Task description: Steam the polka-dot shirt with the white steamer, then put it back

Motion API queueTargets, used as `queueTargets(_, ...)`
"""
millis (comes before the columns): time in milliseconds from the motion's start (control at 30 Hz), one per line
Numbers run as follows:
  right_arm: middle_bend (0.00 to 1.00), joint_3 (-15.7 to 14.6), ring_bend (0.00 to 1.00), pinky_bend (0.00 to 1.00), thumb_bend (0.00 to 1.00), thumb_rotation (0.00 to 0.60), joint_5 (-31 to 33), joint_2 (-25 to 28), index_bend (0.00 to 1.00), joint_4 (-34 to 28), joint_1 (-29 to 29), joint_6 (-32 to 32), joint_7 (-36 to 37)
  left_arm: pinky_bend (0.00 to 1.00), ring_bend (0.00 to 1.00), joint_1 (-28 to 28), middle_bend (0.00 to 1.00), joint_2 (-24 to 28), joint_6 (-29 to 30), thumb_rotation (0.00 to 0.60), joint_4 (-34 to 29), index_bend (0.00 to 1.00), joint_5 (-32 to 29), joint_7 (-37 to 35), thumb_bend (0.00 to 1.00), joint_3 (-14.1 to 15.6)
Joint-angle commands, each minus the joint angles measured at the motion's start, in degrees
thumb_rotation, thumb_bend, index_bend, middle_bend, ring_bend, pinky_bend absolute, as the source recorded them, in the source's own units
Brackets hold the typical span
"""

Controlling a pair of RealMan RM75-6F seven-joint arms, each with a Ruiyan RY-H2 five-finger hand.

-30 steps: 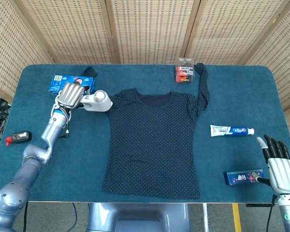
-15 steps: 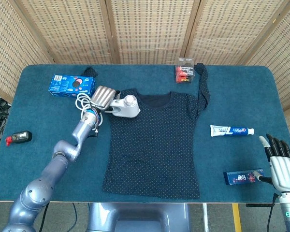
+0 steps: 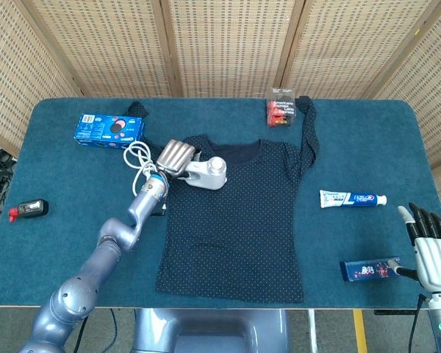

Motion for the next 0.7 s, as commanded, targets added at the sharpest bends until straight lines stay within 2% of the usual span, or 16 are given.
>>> queueTargets(33, 0.0, 0.0, 0.0, 0.0, 0.0, 0.6, -0.1, 0.1, 0.02, 0.0, -0.1, 0.1, 0.2, 0.86, 0.7, 0.2, 0.77, -0.8, 0.0, 0.6, 0.2, 1.0, 0.0, 0.1, 0.56, 0.2)
queueTargets(367, 0.0, 0.0, 0.0, 0.0, 0.0, 0.6, -0.3, 0.5, 0.02, -0.1, -0.1, 0.2, 1.0, 0.86, 0.7, 1.4, 0.77, -2.2, 0.1, 0.6, -0.1, 1.0, 0.1, -1.6, 0.56, 0.7)
queueTargets(700, 0.0, -0.2, 0.0, 0.0, 0.0, 0.6, -0.7, 0.6, 0.02, -0.3, -0.2, 0.4, 1.2, 0.87, 0.71, 2.3, 0.77, -1.1, 0.8, 0.6, -2.2, 1.0, 2.1, -4.7, 0.56, 2.8)
